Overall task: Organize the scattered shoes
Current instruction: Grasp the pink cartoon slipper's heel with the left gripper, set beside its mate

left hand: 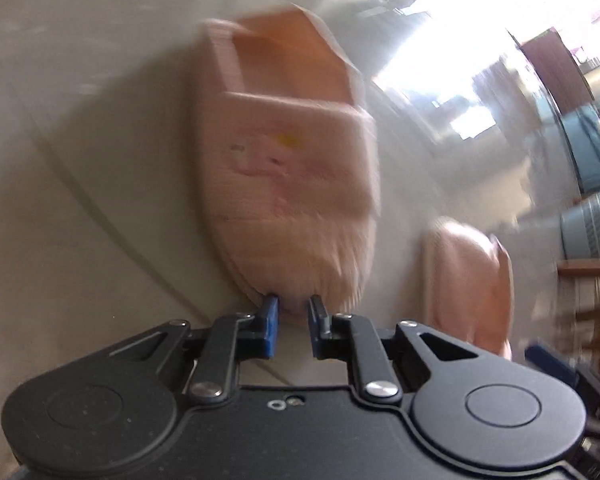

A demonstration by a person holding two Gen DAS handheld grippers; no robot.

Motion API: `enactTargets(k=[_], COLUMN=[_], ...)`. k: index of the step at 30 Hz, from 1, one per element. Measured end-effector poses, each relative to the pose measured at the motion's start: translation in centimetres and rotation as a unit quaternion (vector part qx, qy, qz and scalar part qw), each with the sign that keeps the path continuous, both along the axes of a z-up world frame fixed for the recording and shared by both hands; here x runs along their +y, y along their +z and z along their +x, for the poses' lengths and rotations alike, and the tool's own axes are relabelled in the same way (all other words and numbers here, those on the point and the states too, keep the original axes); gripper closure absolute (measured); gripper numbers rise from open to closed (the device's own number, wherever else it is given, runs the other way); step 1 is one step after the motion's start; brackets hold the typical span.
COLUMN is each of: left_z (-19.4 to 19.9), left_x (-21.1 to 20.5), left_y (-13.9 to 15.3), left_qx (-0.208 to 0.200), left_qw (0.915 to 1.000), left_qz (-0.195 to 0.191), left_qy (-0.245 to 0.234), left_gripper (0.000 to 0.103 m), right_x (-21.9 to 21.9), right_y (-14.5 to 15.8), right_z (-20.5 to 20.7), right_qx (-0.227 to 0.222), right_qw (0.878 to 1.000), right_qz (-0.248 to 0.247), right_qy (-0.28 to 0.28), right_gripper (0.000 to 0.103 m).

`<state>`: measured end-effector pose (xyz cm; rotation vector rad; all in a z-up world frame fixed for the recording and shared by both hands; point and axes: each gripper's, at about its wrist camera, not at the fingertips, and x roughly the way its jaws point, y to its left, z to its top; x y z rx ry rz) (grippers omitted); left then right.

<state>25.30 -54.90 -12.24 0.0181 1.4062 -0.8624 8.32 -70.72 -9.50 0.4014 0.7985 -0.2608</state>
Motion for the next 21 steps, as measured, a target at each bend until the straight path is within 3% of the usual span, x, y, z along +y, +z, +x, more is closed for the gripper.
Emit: enactTargets(k=[2,3,5,8,9,10,14,17,20,21], left_z=[-2.5,-3.5,-6.7,-10.2,-10.8,-11.8,-14.5,-14.8,-14.5,-14.2], left_x=[-1.1,-1.3,-1.2,-0.5,-0.4,-0.2,0.6,-0.7,-1.0,-1.6], left_y=[0.4,0.7,2.4,3.4,3.5,3.5,2.7,0.5,-0.5,-0.7], left_qx=[-0.011,-0.021,-0.086,-0.12,-0.126,-0.133,-0.119,-0.109,-0.09,-0.086], left_qw=[0.9993,0.9985,0.9919,0.982,0.9805,0.9786,0.9811,0.9852,0.9894,0.9908], left_qz=[-0.006,-0.012,-0.039,-0.083,-0.087,-0.093,-0.102,-0.093,-0.095,-0.092], left_qy=[-0.036,-0.049,-0.084,-0.12,-0.123,-0.127,-0.114,-0.094,-0.062,-0.049], left_gripper=[0.088,0.078,0.069,0.061,0.047,0.044,0.037,0.037,0.044,0.053], right_x=[-0.7,-0.9,-1.9,-2.9,-3.2,-3.2,-3.5,-3.4,-3.2,-3.1], right_y=[0.1,0.1,0.4,0.6,0.6,0.7,0.9,0.9,1.0,1.1], right_z=[-0.6,-0.7,-1.6,-2.3,-2.3,-2.4,-2.3,-2.2,-2.3,-2.4], right_qx=[-0.001,-0.002,-0.006,-0.008,-0.009,-0.01,-0.013,-0.015,-0.017,-0.019], right_qw=[1.0,1.0,0.999,0.999,0.998,0.998,0.998,0.998,0.998,0.998], right_qz=[-0.002,-0.002,-0.002,-0.006,-0.006,-0.007,-0.011,-0.008,-0.008,-0.009], right_qy=[-0.013,-0.018,-0.037,-0.054,-0.057,-0.058,-0.06,-0.058,-0.055,-0.054], right_gripper=[0.045,0.045,0.045,0.045,0.045,0.045,0.045,0.045,0.045,0.045])
